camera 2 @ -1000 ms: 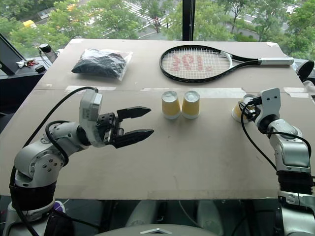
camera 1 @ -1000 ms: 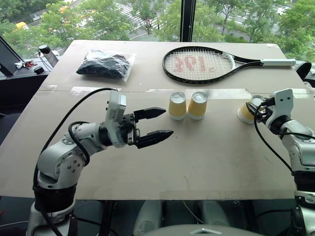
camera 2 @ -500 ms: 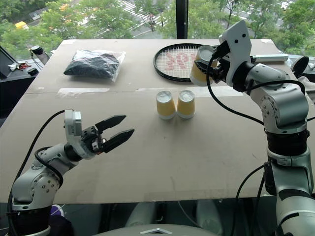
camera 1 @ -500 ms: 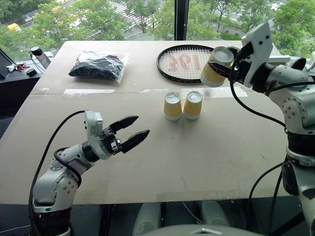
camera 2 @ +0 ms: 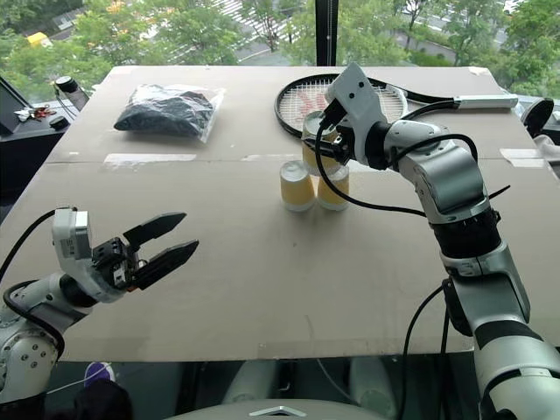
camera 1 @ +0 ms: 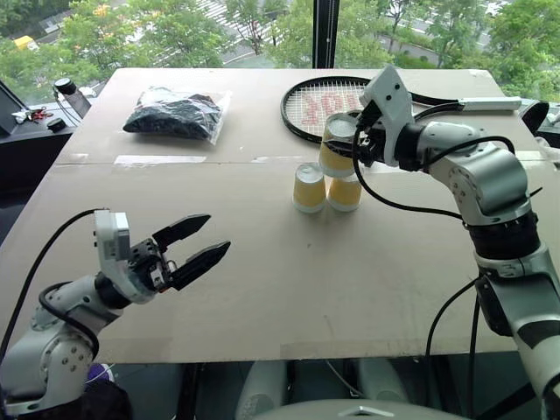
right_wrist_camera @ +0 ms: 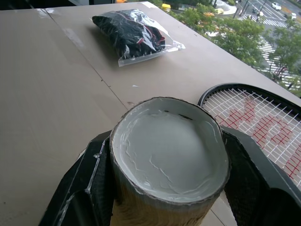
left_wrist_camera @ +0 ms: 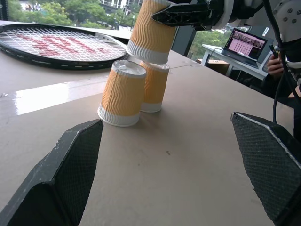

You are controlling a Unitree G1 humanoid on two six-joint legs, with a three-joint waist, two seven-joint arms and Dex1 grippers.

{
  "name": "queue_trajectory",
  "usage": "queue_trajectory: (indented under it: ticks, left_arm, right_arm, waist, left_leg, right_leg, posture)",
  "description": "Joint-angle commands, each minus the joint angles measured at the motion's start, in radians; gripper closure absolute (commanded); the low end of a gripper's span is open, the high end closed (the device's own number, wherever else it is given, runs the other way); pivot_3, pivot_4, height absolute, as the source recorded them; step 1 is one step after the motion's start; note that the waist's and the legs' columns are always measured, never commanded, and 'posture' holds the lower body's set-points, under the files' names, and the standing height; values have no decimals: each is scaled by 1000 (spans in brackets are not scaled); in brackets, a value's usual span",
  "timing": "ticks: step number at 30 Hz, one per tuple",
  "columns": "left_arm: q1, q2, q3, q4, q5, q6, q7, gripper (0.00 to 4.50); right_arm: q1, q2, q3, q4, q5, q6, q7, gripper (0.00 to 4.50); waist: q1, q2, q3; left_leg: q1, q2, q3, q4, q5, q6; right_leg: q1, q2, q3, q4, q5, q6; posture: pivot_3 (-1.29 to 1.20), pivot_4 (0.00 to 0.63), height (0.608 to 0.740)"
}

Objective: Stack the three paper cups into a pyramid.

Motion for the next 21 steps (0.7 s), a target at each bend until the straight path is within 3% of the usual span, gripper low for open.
queue_trajectory:
  ticks: [1,12,14,17,21]
  left_arm:
    - [10,14,42,-29,-33,-31,-32,0]
    - [-3,9,68,14,-33,-58,-47,0]
    - [-8,9,62,16,-33,-58,-44,0]
    - [-25,8,58,16,-39,-52,-33,0]
    - [-63,-2,52,10,-50,-54,-15,0]
  right_arm:
    - [-15,8,-5,-51,-11,0,0,2170]
    - [16,10,18,-43,-32,1,33,2170]
    - [22,7,21,-36,-44,-17,36,1135]
    - [22,-2,14,-50,-53,-31,42,142]
    - [29,-25,-22,-90,-49,-46,46,142]
  waist:
    - [1,0,0]
    - [2,0,0]
    - [3,0,0]
    - [2,0,0]
    - [3,0,0]
  left_leg:
    - [0,0,0,0,0,0]
    - [0,-1,0,0,0,0]
    - [0,-1,0,0,0,0]
    - [0,-1,0,0,0,0]
    - [0,-1,0,0,0,0]
  right_leg:
    - [0,0,0,0,0,0]
    - [0,1,-1,0,0,0]
    - [0,1,-2,0,0,0]
    - [0,1,-2,0,0,0]
    - [0,1,-2,0,0,0]
  posture:
    - [0,150,740]
    - [0,150,740]
    - [0,150,740]
    - [0,150,740]
    - [0,150,740]
